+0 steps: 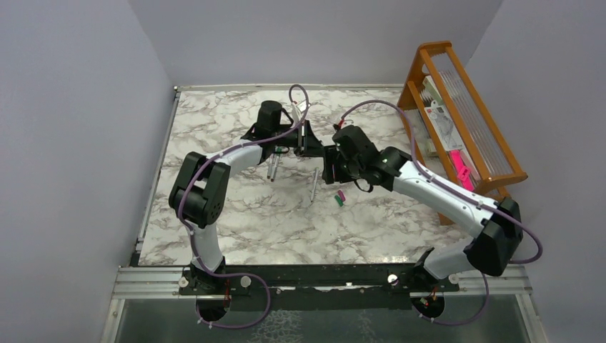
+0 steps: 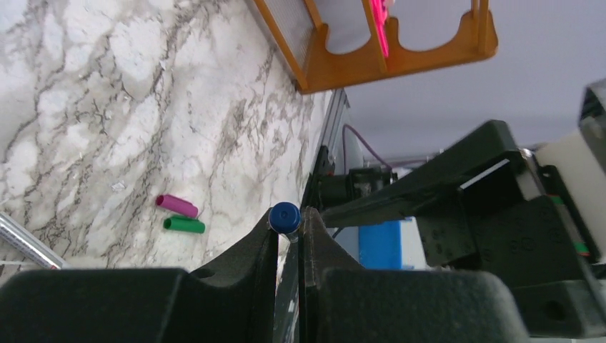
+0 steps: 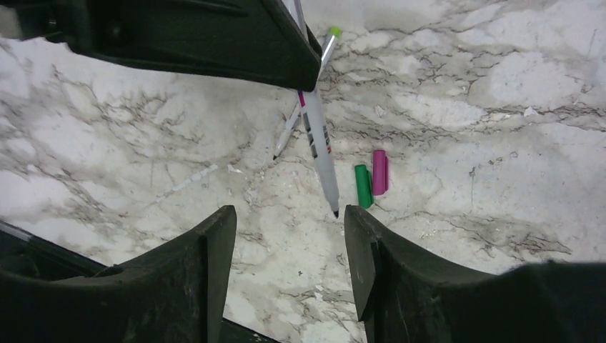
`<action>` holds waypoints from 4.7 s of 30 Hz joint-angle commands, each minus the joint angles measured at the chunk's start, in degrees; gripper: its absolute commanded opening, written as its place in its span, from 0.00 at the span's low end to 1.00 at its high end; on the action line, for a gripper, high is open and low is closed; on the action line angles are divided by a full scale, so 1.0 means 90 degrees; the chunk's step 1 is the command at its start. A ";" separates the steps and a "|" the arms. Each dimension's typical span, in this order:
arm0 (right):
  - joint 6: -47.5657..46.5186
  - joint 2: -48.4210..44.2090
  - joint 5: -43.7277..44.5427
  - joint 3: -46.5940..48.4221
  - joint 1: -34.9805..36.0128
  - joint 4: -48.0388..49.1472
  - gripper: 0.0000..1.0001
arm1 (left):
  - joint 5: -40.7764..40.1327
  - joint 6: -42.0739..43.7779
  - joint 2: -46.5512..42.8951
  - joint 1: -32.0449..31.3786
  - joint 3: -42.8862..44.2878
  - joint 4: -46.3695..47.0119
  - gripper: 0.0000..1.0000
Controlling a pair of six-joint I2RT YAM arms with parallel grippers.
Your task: Insert the pens into the pen caps
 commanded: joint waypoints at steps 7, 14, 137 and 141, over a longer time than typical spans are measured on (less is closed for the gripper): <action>0.1778 -0.2145 0.0973 -0.1087 -0.0053 0.1923 0.61 | -0.0812 -0.2552 0.0070 -0.0039 0.0097 0.1723 0.00; 0.1490 -0.2785 0.2282 -0.1351 -0.0055 0.2331 0.50 | -0.0855 -0.6182 0.0475 -0.0067 -0.0256 0.4543 0.00; 0.0732 -0.2959 0.1569 -0.1677 -0.0631 0.3184 0.01 | -0.1872 -0.9370 0.1338 -0.0326 0.0263 0.9424 0.49; 0.0417 -0.3061 0.1477 -0.1572 -0.0635 0.2847 0.01 | -0.1388 -0.8439 0.1396 0.0252 0.0429 0.9413 0.50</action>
